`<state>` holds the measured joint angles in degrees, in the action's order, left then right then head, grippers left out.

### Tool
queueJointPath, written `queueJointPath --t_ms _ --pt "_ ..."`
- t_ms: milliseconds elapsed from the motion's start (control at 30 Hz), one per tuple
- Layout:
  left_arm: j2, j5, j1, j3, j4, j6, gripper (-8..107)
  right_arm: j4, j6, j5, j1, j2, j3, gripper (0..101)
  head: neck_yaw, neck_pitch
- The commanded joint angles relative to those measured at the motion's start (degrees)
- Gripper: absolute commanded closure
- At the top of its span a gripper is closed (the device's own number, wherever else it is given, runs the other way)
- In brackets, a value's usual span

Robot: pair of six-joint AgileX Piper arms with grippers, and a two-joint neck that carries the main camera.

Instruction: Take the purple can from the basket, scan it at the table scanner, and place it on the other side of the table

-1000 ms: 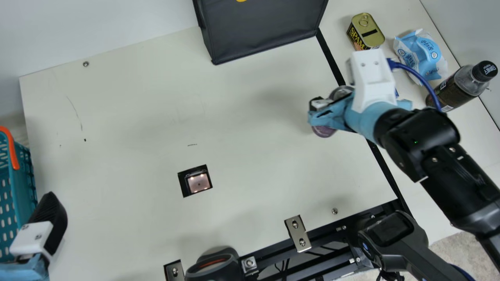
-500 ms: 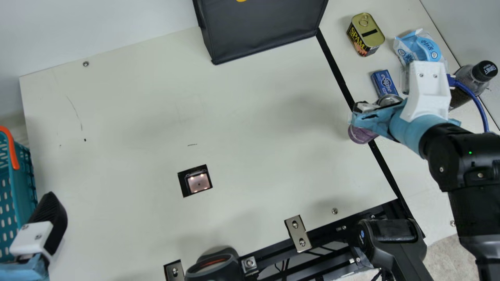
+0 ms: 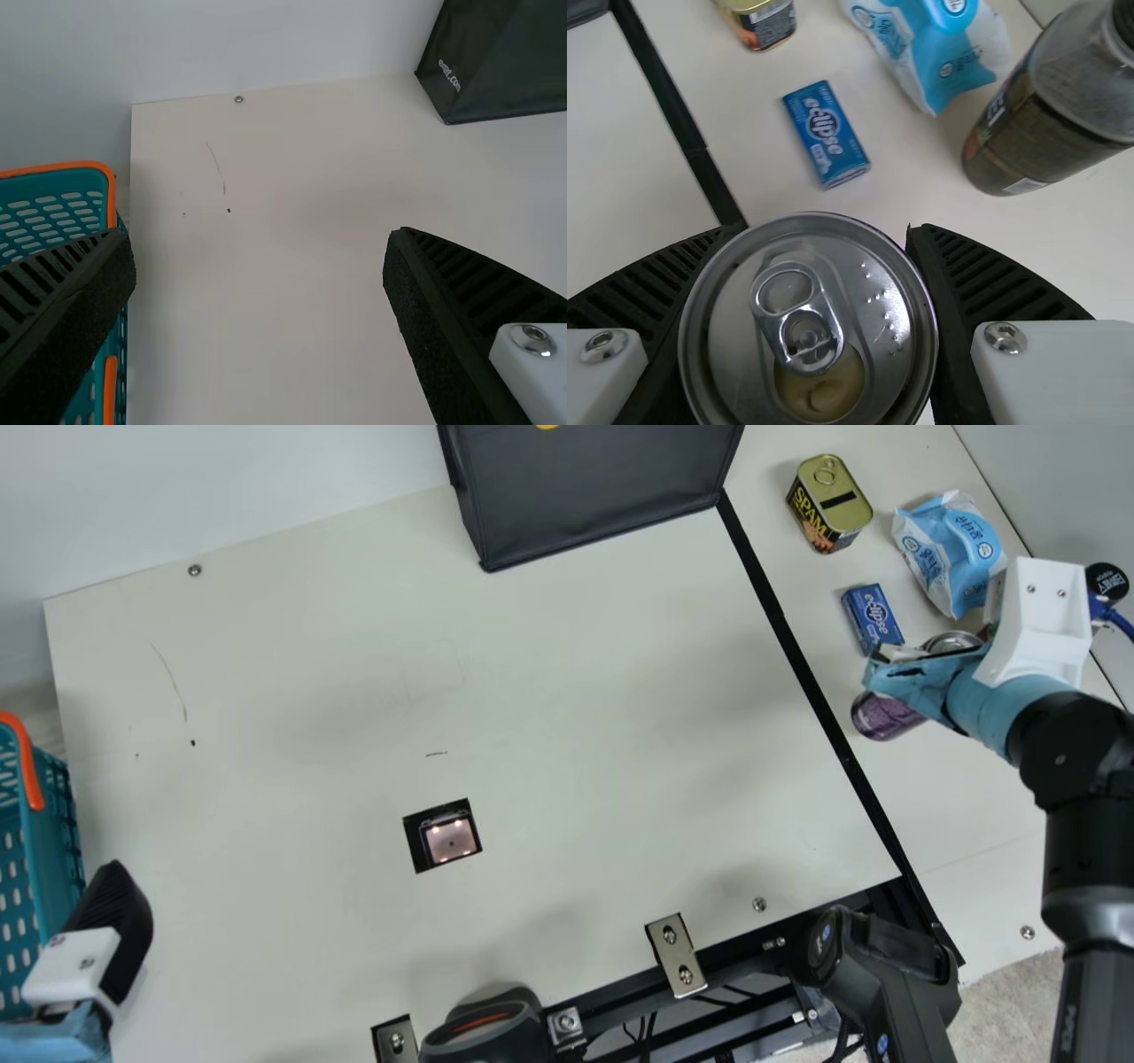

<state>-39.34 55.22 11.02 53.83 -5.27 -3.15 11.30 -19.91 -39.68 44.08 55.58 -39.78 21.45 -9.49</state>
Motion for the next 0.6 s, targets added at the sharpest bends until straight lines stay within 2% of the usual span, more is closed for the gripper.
queueJointPath --t_ms 0,333,567 --pt "0.0 0.0 0.0 0.0 0.0 0.0 9 2.38 -6.45 0.94 3.35 1.48 0.01 101 0.13 1.57" --pt "0.0 0.0 0.0 0.0 0.0 0.0 9 11.02 -20.35 3.63 9.55 7.31 -0.09 101 0.13 1.57" --pt "0.0 0.0 0.0 0.0 0.0 0.0 9 14.9 -26.37 4.66 11.52 10.13 -0.23 101 0.13 1.57"
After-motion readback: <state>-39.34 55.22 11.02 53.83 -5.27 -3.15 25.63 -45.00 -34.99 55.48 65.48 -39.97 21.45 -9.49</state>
